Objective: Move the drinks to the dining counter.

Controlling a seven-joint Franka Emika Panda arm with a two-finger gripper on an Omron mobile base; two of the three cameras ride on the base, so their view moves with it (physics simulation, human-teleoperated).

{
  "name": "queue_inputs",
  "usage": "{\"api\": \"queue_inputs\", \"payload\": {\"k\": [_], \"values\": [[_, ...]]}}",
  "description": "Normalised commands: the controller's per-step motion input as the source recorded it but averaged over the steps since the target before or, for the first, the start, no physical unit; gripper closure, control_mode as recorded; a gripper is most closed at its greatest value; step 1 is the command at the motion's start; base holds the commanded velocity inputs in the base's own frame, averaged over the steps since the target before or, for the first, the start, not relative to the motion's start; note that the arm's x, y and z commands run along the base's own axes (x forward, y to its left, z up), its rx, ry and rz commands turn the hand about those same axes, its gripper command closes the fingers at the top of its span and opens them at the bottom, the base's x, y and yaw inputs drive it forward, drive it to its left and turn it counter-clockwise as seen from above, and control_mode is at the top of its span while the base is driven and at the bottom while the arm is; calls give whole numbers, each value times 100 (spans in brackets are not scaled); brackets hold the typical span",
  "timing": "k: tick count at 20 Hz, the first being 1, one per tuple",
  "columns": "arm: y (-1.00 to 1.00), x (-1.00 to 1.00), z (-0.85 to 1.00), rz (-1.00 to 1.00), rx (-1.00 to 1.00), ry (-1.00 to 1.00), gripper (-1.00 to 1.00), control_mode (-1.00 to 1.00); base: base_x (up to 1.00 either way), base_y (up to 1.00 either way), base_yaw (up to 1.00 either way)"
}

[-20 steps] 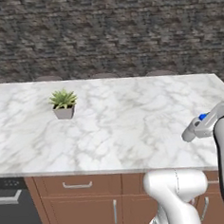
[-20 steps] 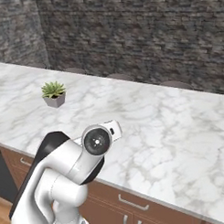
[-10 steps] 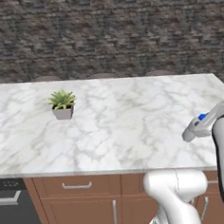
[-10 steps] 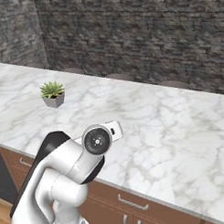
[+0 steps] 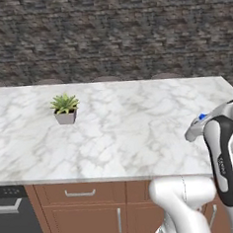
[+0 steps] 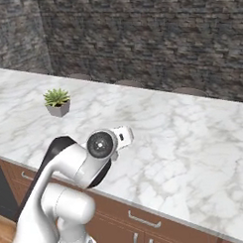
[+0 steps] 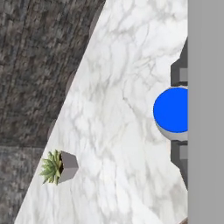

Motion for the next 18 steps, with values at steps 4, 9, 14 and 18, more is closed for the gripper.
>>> {"api": "queue_inputs", "payload": {"k": [4,9,14,18], "values": [[0,31,-9,-8,0,0,100,-100,0,0,0],[0,24,-13,-5,1,5,100,-100,0,0,0],[-8,41,-21,0,12,17,100,-100,0,0,0],[-20,52,-25,0,21,19,100,-100,0,0,0]]}}
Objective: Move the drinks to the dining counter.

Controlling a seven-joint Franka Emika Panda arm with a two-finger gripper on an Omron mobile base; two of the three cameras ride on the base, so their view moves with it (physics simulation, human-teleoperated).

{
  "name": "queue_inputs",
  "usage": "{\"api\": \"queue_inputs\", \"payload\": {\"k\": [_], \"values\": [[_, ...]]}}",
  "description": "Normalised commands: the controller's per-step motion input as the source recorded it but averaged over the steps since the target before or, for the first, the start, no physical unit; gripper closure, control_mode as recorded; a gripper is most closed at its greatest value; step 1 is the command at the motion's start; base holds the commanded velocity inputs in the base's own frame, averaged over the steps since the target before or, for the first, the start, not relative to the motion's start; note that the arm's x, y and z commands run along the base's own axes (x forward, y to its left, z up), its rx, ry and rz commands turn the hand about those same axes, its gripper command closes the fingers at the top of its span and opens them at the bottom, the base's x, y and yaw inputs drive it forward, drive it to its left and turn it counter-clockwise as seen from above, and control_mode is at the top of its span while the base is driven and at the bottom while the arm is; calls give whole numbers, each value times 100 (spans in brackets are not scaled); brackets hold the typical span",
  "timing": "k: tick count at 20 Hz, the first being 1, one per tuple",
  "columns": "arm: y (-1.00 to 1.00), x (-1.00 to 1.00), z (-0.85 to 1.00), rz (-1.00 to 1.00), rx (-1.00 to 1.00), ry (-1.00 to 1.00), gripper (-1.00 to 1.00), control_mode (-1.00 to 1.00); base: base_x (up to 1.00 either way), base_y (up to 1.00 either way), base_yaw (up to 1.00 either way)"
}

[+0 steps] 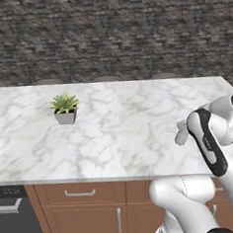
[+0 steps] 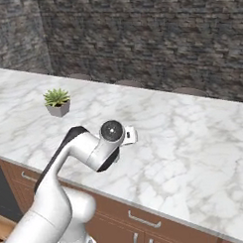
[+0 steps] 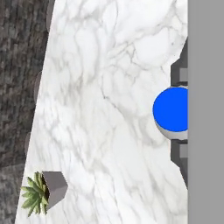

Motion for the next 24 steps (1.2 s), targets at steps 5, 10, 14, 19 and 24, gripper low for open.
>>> {"api": "queue_inputs", "payload": {"k": [5,10,14,19,24], "values": [[-9,36,-33,0,11,4,100,-100,0,0,0],[0,28,-36,0,3,0,100,-100,0,0,0],[0,30,-37,-3,0,0,100,-100,0,0,0],[6,39,-34,-6,0,-1,100,-100,0,0,0],[2,33,-26,-9,0,-2,100,-100,0,0,0]]}}
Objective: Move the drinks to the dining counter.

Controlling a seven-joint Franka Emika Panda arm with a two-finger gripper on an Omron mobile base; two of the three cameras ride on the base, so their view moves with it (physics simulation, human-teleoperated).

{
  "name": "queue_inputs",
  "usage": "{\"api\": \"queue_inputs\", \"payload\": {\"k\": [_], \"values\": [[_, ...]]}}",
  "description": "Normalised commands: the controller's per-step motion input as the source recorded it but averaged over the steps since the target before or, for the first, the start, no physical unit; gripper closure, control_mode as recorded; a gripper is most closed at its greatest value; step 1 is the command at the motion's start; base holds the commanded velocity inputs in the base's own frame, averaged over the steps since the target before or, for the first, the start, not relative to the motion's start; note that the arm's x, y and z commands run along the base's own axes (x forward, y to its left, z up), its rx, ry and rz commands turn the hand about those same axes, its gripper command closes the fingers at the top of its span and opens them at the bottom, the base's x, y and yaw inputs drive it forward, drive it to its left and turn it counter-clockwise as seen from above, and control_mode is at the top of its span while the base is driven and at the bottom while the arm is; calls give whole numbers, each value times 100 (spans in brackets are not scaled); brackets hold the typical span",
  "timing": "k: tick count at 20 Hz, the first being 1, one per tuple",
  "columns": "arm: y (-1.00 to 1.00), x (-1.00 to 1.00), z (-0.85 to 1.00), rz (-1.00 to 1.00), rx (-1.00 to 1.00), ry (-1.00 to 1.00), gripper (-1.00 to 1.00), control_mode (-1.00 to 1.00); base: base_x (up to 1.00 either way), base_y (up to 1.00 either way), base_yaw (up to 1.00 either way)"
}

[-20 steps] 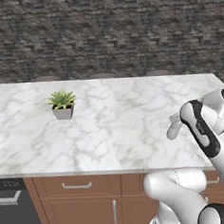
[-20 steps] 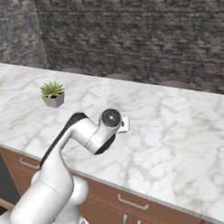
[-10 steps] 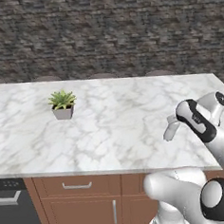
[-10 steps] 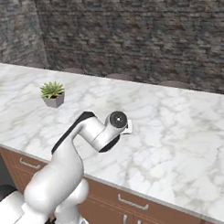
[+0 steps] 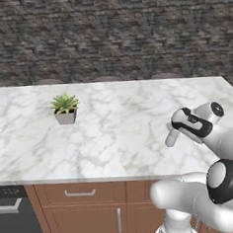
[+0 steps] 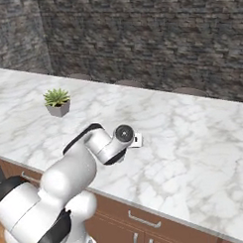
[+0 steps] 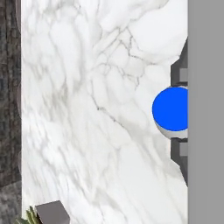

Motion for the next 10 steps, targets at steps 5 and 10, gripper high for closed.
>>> {"api": "queue_inputs", "payload": {"k": [5,10], "values": [[4,15,-14,-8,-1,-9,100,-100,0,0,0],[5,17,-19,-8,-2,-7,100,-100,0,0,0]]}}
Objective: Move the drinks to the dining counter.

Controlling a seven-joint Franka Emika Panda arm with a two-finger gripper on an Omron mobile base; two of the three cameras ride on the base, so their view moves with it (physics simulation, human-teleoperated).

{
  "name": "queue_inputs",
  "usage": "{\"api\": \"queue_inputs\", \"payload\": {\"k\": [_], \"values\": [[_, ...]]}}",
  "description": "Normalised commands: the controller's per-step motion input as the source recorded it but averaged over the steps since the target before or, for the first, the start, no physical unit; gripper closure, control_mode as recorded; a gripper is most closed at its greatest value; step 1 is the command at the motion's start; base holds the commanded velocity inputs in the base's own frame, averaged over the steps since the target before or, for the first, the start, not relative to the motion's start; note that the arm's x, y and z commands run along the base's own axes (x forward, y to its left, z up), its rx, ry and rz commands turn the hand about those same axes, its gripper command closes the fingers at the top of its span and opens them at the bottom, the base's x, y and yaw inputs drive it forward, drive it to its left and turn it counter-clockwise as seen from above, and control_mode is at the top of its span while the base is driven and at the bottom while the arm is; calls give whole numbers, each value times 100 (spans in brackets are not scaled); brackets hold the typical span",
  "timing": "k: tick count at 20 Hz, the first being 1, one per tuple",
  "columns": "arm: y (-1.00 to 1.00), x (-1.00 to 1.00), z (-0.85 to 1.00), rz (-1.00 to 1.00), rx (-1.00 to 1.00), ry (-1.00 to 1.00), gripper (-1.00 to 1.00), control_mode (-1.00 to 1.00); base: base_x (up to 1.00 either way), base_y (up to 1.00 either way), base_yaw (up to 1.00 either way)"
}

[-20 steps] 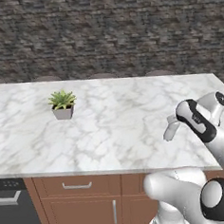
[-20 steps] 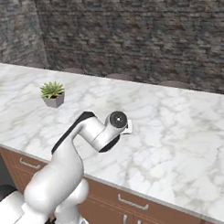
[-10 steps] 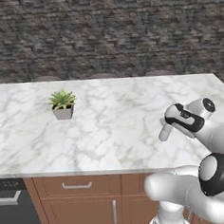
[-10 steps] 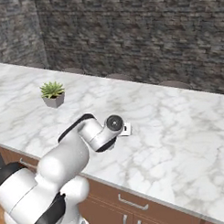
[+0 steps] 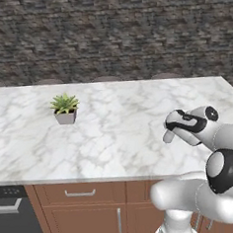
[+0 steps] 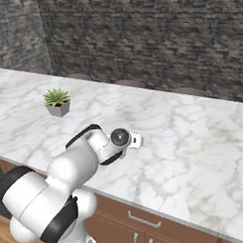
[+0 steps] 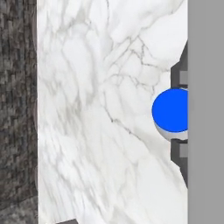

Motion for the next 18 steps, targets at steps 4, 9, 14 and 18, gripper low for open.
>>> {"api": "queue_inputs", "payload": {"k": [4,9,14,18], "values": [[2,20,-23,-7,-2,0,100,-100,0,0,0],[3,22,-32,-6,-3,0,100,-100,0,0,0],[5,22,-45,-5,-5,0,100,-100,0,0,0],[27,8,-45,-3,-2,0,100,-100,0,0,0]]}}
